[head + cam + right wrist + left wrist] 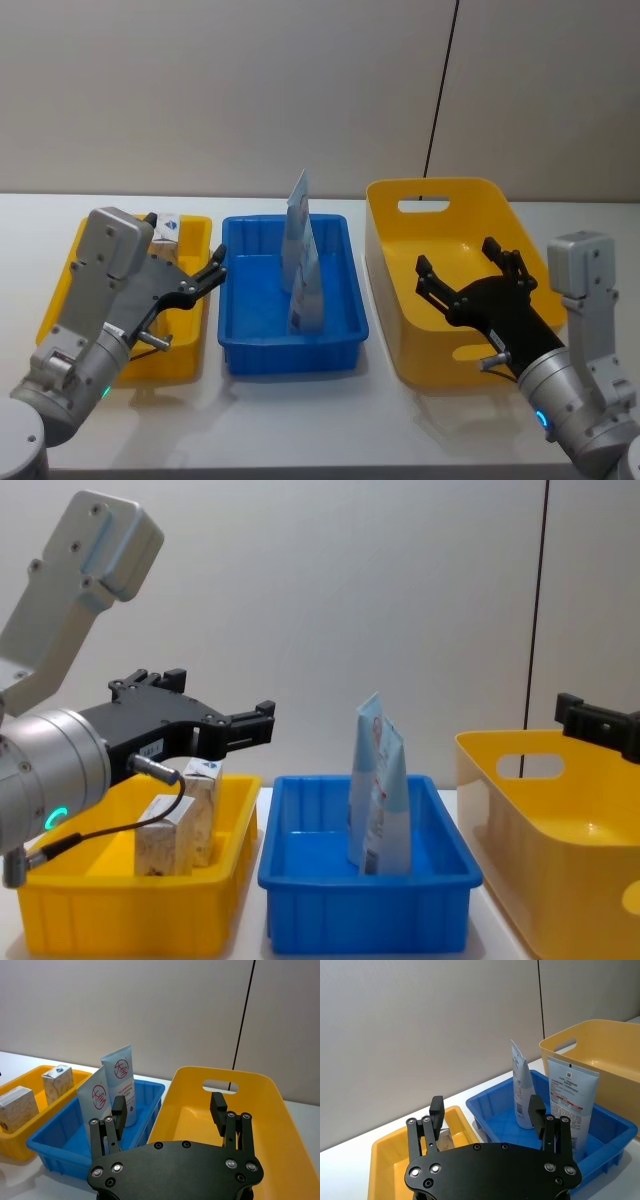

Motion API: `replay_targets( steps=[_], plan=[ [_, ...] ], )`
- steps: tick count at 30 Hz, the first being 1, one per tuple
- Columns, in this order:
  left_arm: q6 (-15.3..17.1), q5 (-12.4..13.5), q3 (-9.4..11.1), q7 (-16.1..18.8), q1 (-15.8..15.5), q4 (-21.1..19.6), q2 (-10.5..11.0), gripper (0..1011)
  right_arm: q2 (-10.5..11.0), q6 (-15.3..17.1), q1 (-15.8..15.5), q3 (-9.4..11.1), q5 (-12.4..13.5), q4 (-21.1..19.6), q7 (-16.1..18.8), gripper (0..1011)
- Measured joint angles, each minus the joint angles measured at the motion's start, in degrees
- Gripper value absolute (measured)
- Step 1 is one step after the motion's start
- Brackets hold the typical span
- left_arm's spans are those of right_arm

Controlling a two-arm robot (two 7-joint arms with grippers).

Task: Bimanual collaborative sorting of washing and personal care products

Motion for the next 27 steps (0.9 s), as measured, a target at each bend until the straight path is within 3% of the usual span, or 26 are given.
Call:
replay_targets(
  steps=[27],
  plan=[
    [0.0, 0.0, 0.0, 0.0, 0.0, 0.0, 0.0, 1001, 0.0, 0.0, 0.0, 0.0, 0.0, 0.0, 0.0, 1002]
  ],
)
